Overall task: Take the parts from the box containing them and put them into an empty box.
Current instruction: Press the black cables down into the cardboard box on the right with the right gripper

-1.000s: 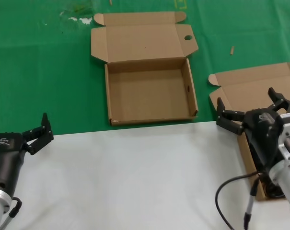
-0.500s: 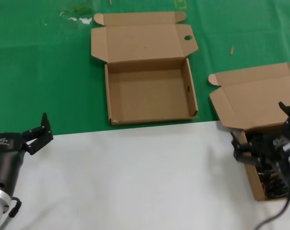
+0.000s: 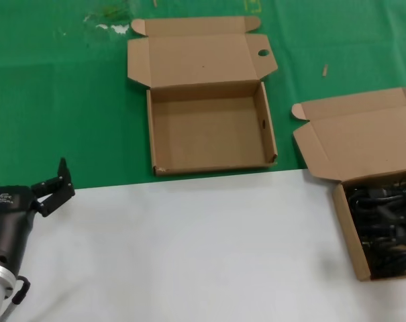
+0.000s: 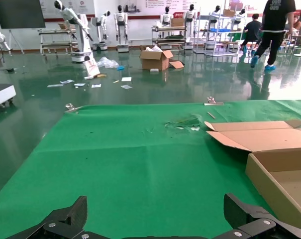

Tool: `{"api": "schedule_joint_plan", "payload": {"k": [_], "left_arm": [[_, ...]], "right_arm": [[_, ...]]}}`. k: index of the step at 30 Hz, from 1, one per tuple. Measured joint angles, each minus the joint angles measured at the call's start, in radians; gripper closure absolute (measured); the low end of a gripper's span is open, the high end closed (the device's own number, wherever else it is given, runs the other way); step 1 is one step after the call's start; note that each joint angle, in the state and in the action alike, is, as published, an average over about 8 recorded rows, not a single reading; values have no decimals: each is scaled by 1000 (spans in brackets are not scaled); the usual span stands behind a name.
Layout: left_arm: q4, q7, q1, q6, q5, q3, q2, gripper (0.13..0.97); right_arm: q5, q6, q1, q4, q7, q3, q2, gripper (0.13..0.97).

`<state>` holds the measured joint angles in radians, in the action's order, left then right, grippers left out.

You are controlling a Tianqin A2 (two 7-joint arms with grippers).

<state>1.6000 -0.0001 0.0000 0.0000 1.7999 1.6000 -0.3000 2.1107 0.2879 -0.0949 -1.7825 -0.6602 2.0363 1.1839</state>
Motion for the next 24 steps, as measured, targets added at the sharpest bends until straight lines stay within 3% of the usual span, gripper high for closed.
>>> {"api": "schedule_joint_plan", "payload": {"k": [10, 18, 24], "left_arm": [[0, 0, 0, 0, 0, 0, 0, 132], [0, 0, 0, 0, 0, 0, 0, 132], [0, 0, 0, 0, 0, 0, 0, 132]], "right_arm": [[180, 21, 180, 76, -342, 177, 121, 129], [350, 25, 356, 165, -513, 331, 89, 129], [429, 29, 440, 196, -569, 411, 69, 129]]}}
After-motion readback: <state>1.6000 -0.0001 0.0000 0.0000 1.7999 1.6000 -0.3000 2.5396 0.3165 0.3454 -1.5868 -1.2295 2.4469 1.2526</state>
